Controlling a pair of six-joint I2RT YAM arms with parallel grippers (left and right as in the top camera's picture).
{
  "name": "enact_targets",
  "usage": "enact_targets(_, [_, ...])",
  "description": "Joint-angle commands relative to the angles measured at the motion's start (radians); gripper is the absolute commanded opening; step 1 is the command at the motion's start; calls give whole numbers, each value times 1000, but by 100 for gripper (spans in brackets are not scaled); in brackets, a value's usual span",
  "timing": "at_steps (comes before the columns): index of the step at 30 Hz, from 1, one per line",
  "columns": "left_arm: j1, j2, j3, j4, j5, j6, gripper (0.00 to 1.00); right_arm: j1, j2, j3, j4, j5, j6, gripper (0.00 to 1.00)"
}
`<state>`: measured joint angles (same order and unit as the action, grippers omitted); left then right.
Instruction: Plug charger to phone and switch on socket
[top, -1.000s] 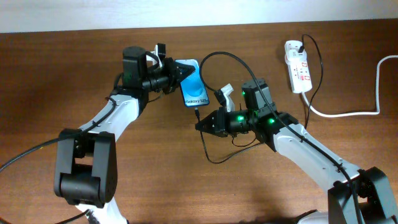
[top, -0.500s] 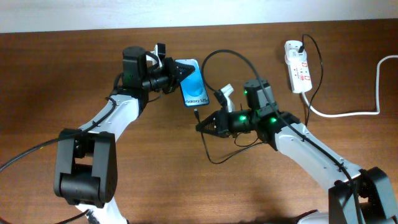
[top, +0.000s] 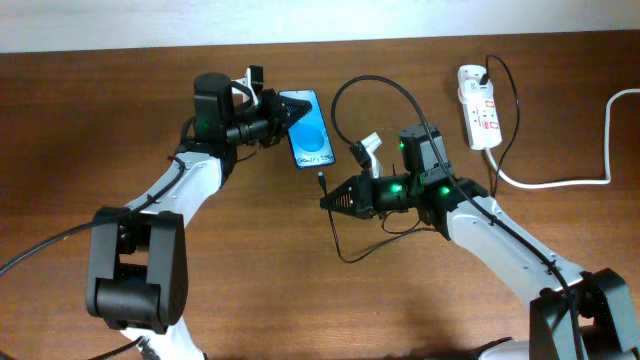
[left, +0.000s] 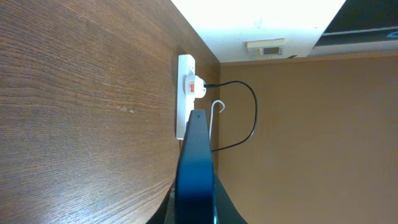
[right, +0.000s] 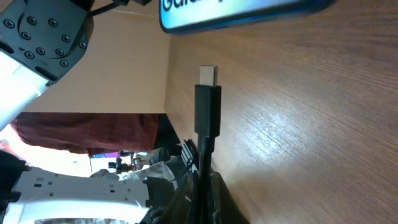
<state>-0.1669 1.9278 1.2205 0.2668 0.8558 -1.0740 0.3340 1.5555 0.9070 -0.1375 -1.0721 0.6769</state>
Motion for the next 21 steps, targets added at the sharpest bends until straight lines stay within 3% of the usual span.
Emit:
enact_targets(1, [4,-29,3,10,23,-13,0,-2,5,17,26,19,-18,4])
enact_targets(21, [3,-29,3,10,23,-18,0,19,38,17,67,47,-7,4])
